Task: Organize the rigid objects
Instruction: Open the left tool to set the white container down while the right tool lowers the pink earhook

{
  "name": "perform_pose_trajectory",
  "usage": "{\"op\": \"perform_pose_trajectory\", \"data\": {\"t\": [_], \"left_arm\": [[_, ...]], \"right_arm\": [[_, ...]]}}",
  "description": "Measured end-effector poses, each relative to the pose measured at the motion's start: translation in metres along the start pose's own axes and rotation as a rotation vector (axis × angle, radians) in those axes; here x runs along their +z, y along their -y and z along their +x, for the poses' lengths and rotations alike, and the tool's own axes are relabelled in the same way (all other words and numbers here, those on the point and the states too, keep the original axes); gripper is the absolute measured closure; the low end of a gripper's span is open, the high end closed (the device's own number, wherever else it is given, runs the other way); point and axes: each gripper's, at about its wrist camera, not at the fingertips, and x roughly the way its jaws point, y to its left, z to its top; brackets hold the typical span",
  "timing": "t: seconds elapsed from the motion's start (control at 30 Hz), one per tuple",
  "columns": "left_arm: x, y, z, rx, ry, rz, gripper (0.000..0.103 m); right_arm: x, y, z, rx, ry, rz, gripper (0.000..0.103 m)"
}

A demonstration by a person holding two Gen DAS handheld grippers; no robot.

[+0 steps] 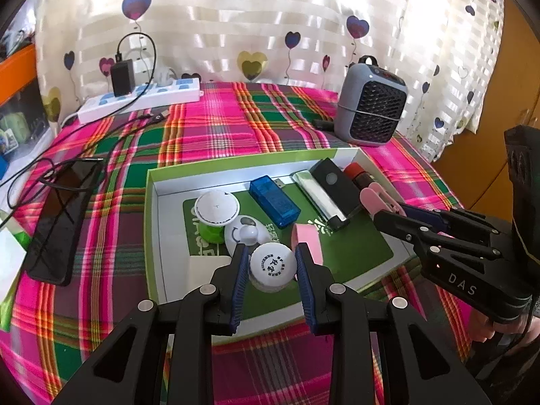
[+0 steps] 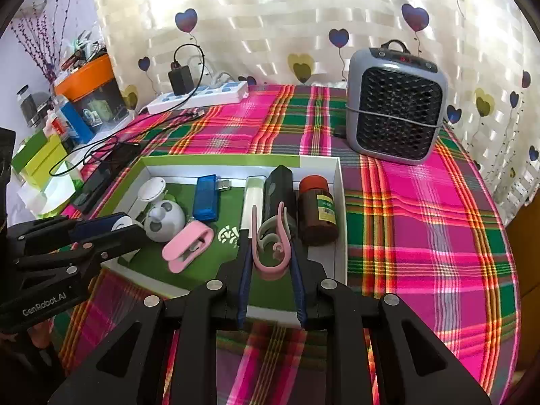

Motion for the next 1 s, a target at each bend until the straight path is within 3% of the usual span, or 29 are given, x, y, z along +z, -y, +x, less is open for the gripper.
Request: {"op": "perform_pose_trajectory", "data": {"t": [1.0], "left_arm": [[-0.003, 0.002, 0.029, 0.002, -0.054, 0.008, 0.076]], "right_arm": [[0.003, 0.011, 0.024, -0.002, -0.041, 0.035, 0.080]]}}
